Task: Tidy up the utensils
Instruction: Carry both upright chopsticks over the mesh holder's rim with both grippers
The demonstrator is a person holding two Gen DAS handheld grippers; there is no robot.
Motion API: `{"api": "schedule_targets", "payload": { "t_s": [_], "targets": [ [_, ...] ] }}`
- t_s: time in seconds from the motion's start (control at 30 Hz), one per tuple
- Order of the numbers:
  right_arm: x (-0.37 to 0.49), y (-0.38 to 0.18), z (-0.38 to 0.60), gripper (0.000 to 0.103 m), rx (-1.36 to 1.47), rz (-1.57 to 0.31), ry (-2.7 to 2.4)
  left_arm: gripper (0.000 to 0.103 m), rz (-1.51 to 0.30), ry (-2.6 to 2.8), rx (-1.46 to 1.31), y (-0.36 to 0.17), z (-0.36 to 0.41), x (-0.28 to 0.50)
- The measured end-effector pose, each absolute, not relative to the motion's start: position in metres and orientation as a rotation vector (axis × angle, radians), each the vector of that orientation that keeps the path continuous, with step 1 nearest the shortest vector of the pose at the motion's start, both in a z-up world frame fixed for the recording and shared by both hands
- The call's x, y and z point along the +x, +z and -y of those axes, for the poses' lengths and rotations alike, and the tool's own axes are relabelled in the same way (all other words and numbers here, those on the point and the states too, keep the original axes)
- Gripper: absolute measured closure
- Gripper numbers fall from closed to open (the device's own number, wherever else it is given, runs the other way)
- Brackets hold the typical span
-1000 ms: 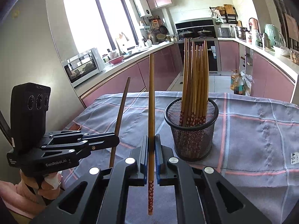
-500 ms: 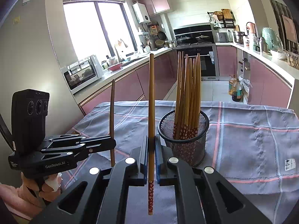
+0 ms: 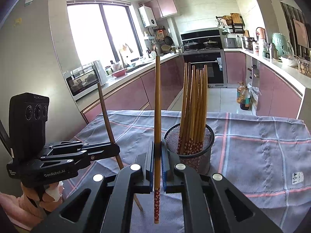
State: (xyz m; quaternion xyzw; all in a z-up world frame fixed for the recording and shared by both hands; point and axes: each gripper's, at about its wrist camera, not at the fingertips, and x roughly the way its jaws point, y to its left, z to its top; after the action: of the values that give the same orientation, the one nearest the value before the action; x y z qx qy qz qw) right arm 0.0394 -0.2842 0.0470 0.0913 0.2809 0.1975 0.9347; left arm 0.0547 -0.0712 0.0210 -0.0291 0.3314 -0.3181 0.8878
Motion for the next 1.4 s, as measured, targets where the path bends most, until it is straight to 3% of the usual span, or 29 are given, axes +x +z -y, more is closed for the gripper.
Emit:
{"api": "schedule_targets", "payload": {
  "t_s": [1.4],
  "targets": [
    [0.054, 0.062, 0.289, 0.097, 0.174, -0.524, 0.395, 0.095, -0.636, -0.693, -0.073, 0.052, 0.075, 0.061]
  ]
}}
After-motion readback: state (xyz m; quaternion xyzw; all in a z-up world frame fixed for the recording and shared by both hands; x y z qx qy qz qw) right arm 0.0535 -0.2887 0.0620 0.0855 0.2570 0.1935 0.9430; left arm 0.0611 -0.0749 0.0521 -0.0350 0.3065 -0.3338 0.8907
